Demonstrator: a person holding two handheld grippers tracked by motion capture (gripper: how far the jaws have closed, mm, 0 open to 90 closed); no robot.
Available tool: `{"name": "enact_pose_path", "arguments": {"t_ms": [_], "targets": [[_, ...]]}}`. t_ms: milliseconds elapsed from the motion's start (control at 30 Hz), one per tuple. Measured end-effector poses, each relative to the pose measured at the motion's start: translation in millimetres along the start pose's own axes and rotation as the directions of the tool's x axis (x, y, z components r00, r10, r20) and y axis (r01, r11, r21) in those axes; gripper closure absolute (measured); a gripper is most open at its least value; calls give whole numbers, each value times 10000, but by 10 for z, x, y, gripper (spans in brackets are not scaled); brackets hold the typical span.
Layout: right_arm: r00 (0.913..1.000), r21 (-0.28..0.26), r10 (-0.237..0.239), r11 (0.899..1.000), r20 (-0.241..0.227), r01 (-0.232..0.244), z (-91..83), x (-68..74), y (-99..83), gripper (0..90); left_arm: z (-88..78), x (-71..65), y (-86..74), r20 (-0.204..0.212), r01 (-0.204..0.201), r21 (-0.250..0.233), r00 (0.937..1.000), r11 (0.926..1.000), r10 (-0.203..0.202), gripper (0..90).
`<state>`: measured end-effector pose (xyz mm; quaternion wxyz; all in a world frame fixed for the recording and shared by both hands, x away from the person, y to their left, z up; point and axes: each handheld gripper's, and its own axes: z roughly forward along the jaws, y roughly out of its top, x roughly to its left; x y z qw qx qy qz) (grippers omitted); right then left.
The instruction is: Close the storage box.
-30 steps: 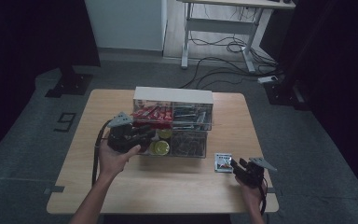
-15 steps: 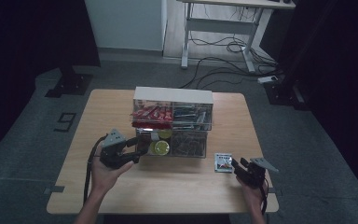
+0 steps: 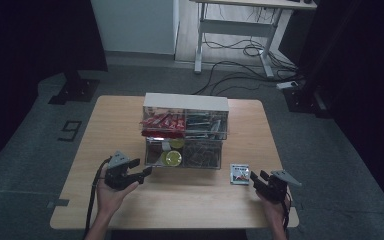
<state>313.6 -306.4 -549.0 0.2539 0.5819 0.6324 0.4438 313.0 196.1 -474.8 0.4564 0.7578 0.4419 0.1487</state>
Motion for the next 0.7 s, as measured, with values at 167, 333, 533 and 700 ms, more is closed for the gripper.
{"name": "enact_pose_path", "arguments": {"t_ms": [167, 333, 533, 700], "targets": [[9998, 76, -170, 9998, -76, 171, 4, -1, -20, 510, 86, 105, -172, -410, 248, 578, 9989, 9980, -225, 383], [9983, 147, -564, 9983, -143, 566, 20, 38, -15, 509, 138, 180, -313, -779, 332, 1018, 9966, 9942, -253, 383], [9971, 153, -738, 9971, -211, 741, 27, 61, -15, 507, 156, 252, -430, -898, 502, 1298, 9952, 9903, -386, 386], [9964, 156, -814, 9965, -243, 818, 38, 74, -13, 503, 135, 271, -460, -925, 585, 1237, 9946, 9906, -472, 385]]}}
